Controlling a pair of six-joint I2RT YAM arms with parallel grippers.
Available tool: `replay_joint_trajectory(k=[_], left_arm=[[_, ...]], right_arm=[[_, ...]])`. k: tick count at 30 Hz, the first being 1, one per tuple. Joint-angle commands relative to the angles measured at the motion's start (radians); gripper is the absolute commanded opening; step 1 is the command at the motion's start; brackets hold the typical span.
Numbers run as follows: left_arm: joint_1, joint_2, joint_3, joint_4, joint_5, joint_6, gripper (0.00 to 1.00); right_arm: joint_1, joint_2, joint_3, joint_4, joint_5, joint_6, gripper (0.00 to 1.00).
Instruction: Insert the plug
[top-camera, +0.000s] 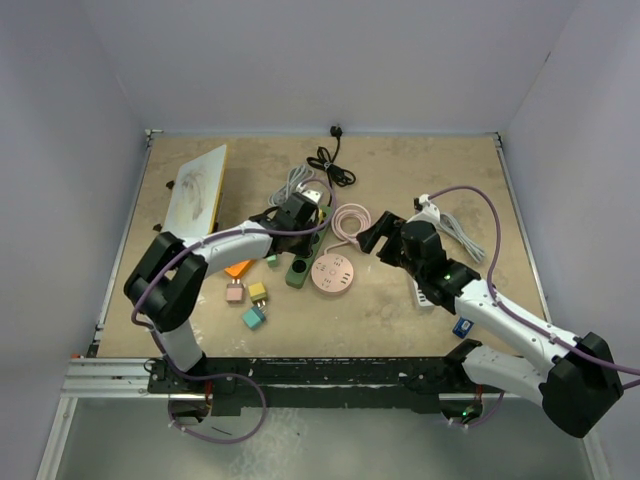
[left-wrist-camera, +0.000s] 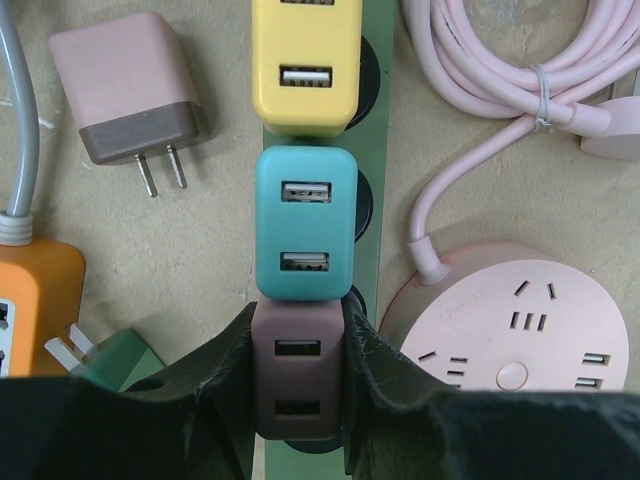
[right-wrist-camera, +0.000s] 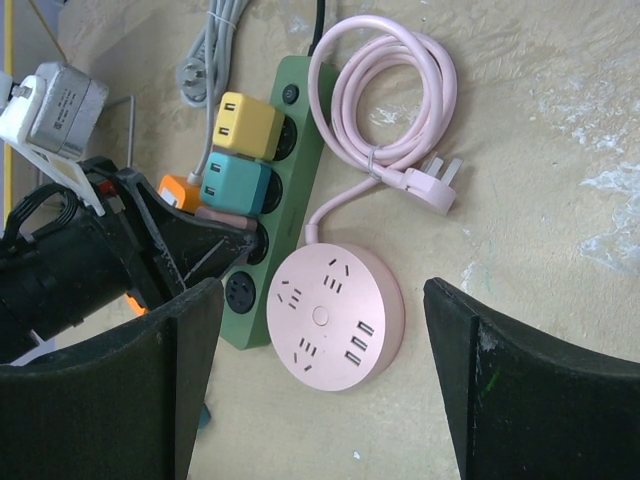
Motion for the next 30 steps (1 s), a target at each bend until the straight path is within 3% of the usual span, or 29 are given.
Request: replay_joint_trajectory(k=[1,10,12,21,30], left_arm=[[-0.006,0.129,-0.07,-0.111,0.048,-0.064,0.0],[-0.006,0.045,0.159,-0.269,0.01,-0.059,0.46],[-0.006,0.019,0.185,-0.278,0.011,-0.06,0.51],[-0.002,-0.053,0.237,-0.289,0.0,-0.059,0.52],[0.011,-0.018,0.262,-0.34,0.019,-0.024,0.41]], right_arm=[[-0.004,-0.009,0.054,0.011,0.033,-0.019,0.83],[-0.006,-0.015,0.052,0.014,0.032,-0.017,0.83],[-0.006,-0.02,0.046,0.015,0.033,-0.017,0.83],[-0.006,-0.02,0.041,0.014,0.029,-0.011,0.83],[-0.007,-0.017,0.042,0.006,0.028,-0.006,0.83]])
